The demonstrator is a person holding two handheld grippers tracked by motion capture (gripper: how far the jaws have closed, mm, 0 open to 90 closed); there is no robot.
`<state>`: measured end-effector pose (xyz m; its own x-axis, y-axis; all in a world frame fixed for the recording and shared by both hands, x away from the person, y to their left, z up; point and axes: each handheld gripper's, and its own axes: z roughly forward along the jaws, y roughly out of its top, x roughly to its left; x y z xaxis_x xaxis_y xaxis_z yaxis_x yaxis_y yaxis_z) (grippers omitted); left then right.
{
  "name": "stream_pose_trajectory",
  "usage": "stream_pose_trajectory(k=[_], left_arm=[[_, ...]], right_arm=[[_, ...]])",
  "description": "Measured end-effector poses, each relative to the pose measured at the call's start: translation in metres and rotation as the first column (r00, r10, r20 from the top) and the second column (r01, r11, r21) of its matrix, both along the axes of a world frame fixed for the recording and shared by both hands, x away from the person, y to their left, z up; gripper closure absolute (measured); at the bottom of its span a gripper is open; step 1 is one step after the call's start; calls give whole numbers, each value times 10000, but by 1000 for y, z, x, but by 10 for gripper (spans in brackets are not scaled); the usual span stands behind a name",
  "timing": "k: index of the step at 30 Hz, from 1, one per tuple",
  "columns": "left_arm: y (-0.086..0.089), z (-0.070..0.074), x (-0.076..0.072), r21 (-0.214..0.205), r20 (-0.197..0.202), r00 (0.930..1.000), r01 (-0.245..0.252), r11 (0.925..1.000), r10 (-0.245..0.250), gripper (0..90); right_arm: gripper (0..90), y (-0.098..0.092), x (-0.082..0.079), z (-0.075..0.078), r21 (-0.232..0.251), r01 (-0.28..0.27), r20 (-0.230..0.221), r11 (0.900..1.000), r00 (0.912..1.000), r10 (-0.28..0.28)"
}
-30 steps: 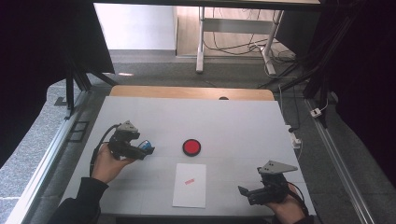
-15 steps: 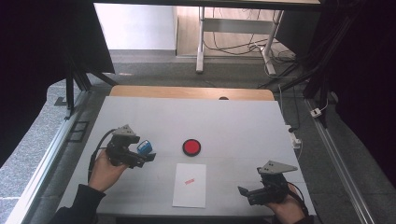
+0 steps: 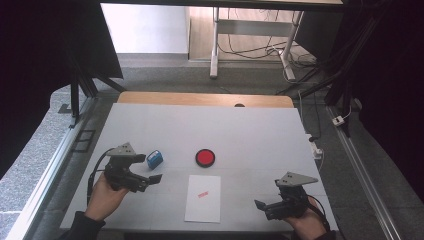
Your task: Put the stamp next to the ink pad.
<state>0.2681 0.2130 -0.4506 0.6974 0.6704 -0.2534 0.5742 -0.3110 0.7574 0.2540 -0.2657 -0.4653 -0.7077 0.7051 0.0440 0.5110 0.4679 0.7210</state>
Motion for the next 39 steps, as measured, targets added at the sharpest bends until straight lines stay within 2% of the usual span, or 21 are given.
stream_pose_trajectory(k=[14, 23, 35, 39], left_arm=[[20, -4, -35, -90, 142, 9994, -309, 9995, 310, 0], [34, -9, -55, 109, 232, 9974, -687, 9976, 685, 0], [51, -23, -75, 330, -124, 9928, -1189, 9924, 1193, 0], [54, -26, -79, 532, -219, 9897, -1400, 9887, 1414, 0]], right_arm=[[0, 0, 0, 0, 72, 15, -50, 10000, 10000, -14], [0, 0, 0, 0, 75, 7, -47, 10000, 10000, -7], [0, 0, 0, 0, 54, 18, -41, 10000, 10000, -18], [0, 0, 0, 0, 42, 19, -35, 10000, 10000, -19]])
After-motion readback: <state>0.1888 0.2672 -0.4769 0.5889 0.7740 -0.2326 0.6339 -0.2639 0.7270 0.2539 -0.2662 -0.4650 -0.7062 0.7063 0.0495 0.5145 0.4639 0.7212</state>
